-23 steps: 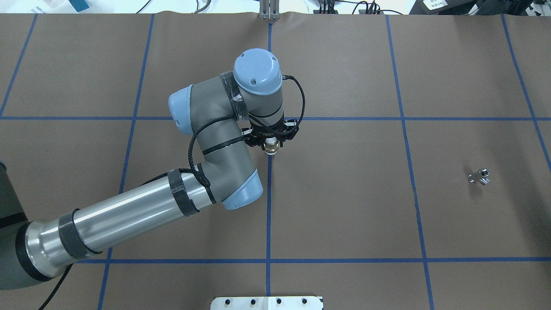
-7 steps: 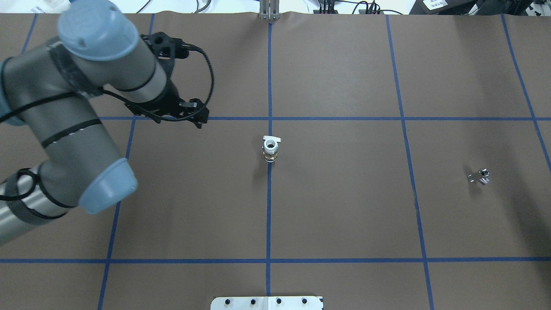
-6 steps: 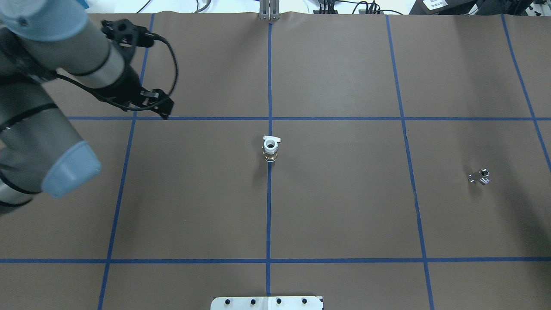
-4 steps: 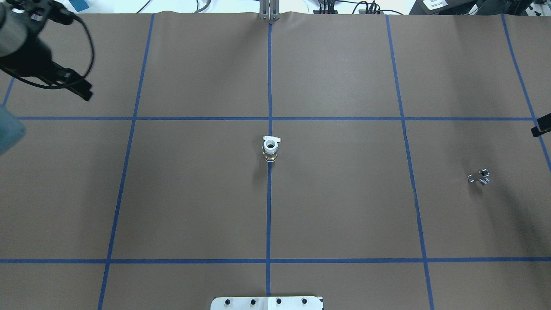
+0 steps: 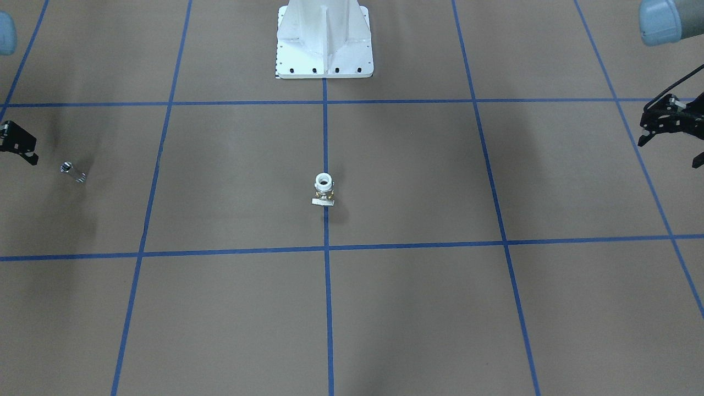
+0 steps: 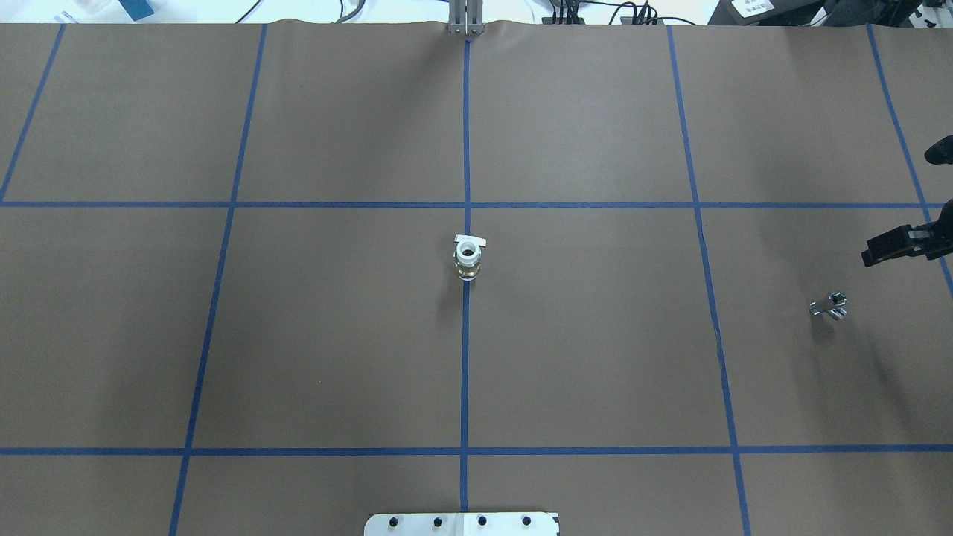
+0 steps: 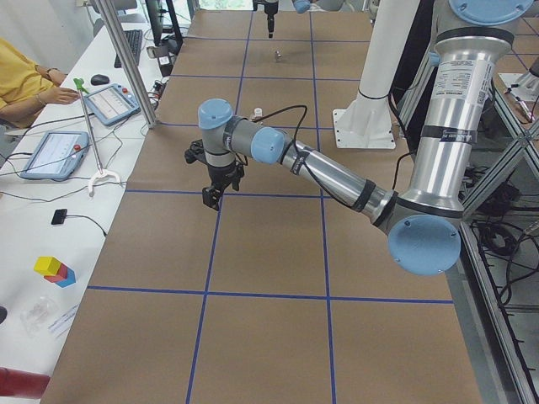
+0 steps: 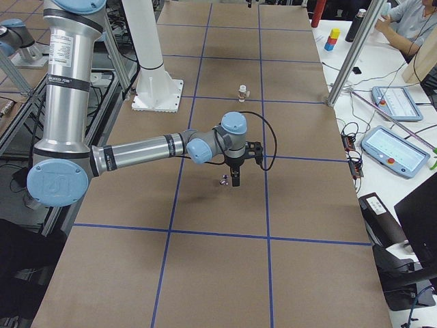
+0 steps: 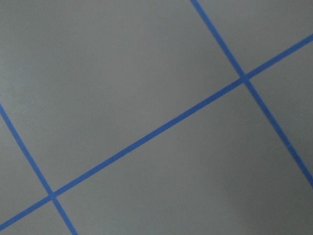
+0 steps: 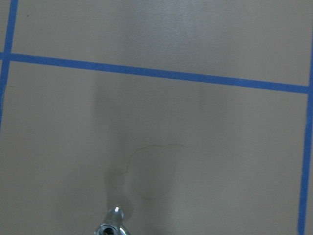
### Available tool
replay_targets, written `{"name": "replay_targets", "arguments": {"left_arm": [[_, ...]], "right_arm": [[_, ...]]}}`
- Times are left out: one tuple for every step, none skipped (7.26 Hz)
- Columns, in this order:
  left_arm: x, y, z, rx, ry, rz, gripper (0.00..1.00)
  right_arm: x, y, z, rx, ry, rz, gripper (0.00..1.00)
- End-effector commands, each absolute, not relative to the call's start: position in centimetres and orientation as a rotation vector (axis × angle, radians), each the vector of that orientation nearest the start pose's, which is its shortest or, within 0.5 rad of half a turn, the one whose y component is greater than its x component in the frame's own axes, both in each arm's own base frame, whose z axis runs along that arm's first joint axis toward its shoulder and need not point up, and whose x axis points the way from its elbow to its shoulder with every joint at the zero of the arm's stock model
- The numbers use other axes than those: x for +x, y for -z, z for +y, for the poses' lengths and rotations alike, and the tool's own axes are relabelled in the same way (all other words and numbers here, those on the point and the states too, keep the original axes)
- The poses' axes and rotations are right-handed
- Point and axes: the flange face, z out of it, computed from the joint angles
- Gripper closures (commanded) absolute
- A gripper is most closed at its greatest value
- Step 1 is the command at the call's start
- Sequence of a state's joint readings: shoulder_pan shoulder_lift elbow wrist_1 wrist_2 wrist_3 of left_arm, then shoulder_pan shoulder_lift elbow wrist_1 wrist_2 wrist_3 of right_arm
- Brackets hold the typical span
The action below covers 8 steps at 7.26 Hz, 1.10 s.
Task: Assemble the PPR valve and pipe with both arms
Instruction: 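Lower the right gripper onto the silver pipe fitting and grasp it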
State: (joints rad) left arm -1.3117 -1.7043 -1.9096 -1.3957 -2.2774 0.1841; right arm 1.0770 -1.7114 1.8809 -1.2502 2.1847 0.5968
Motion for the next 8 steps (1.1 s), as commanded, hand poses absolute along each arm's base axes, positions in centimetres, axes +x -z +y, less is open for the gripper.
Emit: {"name": "replay_targets", "arguments": {"left_arm": [[6.4, -45.3, -52.0, 0.260, -0.531, 0.723, 0.01], [6.4, -45.3, -52.0, 0.260, -0.531, 0.723, 0.01], [6.4, -45.3, -52.0, 0.260, -0.529, 0.723, 0.01], [6.4, -45.3, -52.0, 0.260, -0.529, 0.723, 0.01], [6.4, -45.2, -52.0, 0.260, -0.527, 0.723, 0.01], [6.4, -45.2, -52.0, 0.260, -0.527, 0.723, 0.01], [6.4, -45.2, -52.0, 0.258, -0.525, 0.724, 0.01], [6.4, -45.3, -52.0, 0.257, -0.524, 0.724, 0.01]], "right_arm": [[-18.7, -54.7, -41.8, 0.094, 0.033, -0.744, 0.00], [-20.3, -54.8, -41.3, 0.096, 0.033, -0.739, 0.00], [-21.2, -55.0, -41.0, 0.091, 0.048, -0.734, 0.02], [-21.9, -55.1, -40.9, 0.087, 0.061, -0.734, 0.04], [-22.1, -55.1, -40.8, 0.088, 0.071, -0.733, 0.12], [-22.3, -55.3, -40.7, 0.084, 0.078, -0.730, 0.23], [-22.5, -55.2, -40.7, 0.084, 0.084, -0.732, 0.26], [-22.6, -55.4, -40.7, 0.082, 0.084, -0.730, 0.28]]}}
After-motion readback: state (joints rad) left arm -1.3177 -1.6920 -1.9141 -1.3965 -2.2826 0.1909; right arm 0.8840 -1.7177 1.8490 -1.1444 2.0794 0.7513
